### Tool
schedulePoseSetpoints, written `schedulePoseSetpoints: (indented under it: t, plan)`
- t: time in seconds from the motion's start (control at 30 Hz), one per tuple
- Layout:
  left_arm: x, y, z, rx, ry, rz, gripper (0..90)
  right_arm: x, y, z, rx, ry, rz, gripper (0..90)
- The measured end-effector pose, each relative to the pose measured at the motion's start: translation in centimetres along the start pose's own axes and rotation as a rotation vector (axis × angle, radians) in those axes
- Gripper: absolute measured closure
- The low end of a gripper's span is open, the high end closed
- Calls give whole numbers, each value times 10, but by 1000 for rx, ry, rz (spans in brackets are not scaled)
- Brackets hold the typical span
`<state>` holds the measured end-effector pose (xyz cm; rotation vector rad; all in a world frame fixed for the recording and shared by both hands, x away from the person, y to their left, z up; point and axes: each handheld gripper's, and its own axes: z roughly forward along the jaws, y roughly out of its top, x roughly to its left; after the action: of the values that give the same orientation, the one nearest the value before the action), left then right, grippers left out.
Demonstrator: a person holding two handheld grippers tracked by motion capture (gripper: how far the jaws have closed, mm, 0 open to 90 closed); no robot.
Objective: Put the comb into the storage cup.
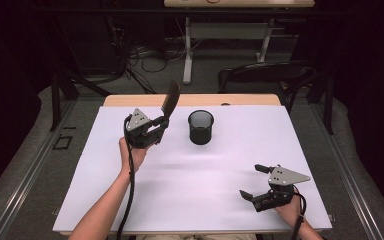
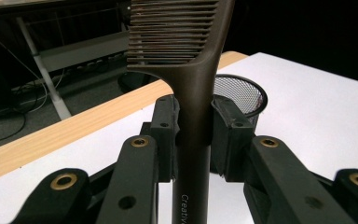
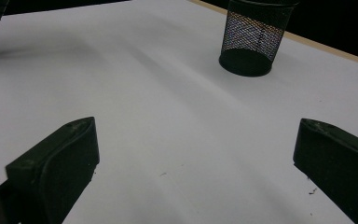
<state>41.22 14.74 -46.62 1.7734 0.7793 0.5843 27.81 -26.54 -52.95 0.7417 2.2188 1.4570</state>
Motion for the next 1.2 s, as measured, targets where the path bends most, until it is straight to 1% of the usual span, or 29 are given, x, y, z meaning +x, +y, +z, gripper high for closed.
schedulePoseSetpoints:
  t: [0.37,0.6,0.77,0.93,1.2]
  plan:
    - [2,3,7,-12,2,-23,722,0,0,0,-3,1,1,0]
    - [2,4,11,-20,7,-25,722,0,0,0,-1,0,2,0]
    - [2,4,14,-29,8,-39,722,0,0,0,-1,1,1,0]
    - [1,9,16,-34,7,-32,722,-1,0,0,-2,1,3,0]
    - [1,13,20,-45,5,-34,722,-1,0,0,9,6,3,0]
